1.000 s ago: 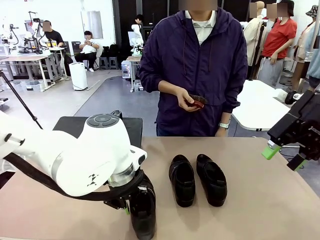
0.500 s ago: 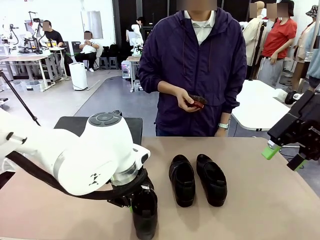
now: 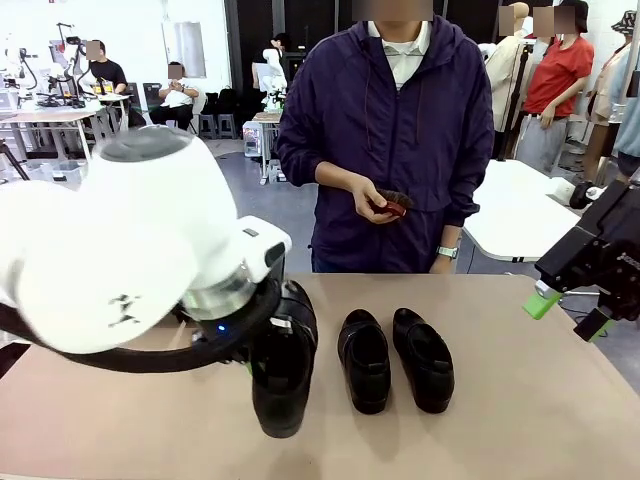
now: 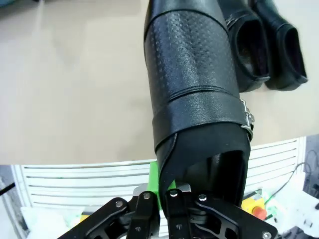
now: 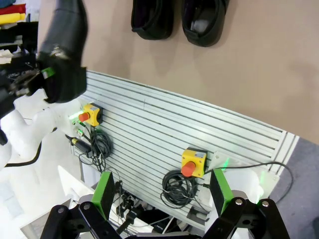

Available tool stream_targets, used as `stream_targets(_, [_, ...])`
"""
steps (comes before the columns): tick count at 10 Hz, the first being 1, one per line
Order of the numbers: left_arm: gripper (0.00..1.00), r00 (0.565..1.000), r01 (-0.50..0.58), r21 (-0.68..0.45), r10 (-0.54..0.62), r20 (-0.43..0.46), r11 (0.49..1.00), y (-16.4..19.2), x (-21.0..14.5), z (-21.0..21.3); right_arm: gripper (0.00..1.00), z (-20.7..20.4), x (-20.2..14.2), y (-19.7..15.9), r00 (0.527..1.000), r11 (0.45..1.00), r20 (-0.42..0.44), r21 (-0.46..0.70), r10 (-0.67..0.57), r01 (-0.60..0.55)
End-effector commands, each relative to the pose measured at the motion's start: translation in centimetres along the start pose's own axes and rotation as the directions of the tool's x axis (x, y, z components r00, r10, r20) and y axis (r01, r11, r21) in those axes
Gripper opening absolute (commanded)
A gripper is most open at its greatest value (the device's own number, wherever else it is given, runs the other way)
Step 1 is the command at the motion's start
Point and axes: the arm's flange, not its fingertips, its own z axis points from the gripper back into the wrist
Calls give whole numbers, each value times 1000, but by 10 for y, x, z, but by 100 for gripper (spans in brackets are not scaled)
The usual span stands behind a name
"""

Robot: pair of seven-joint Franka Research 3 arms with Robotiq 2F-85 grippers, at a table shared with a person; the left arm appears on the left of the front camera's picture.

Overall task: Organize the shoes by placing them on the stand.
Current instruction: Place the Shoe from the middle of the table onto the Shoes Stand.

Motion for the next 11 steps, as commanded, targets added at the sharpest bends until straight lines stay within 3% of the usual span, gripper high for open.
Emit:
stream_targets(1, [0,1000,-18,12,17,21,1000,25,-3,4,100,6,1,2,1000,1000,-5,3,-5,5])
stream_targets(2, [0,1000,0,0,0,0,1000,0,0,0,100,6,1,2,1000,1000,-5,3,-5,5])
stream_targets(6, [0,1000,0,0,0,0,1000,0,0,0,100,6,1,2,1000,1000,-5,3,-5,5])
stream_targets(8, [0,999,20,72,-17,-42,997,5,2,-9,100,6,1,2,1000,1000,-5,3,-5,5])
stream_targets(9, [0,1000,-9,99,8,5,995,7,28,-11,100,6,1,2,1000,1000,-5,3,-5,5])
stream_targets(10, [0,993,-44,93,34,114,995,7,68,-17,100,6,1,2,1000,1000,-5,3,-5,5])
stream_targets(11, [0,985,-14,58,4,175,998,4,107,-29,100,6,1,2,1000,1000,-5,3,-5,5])
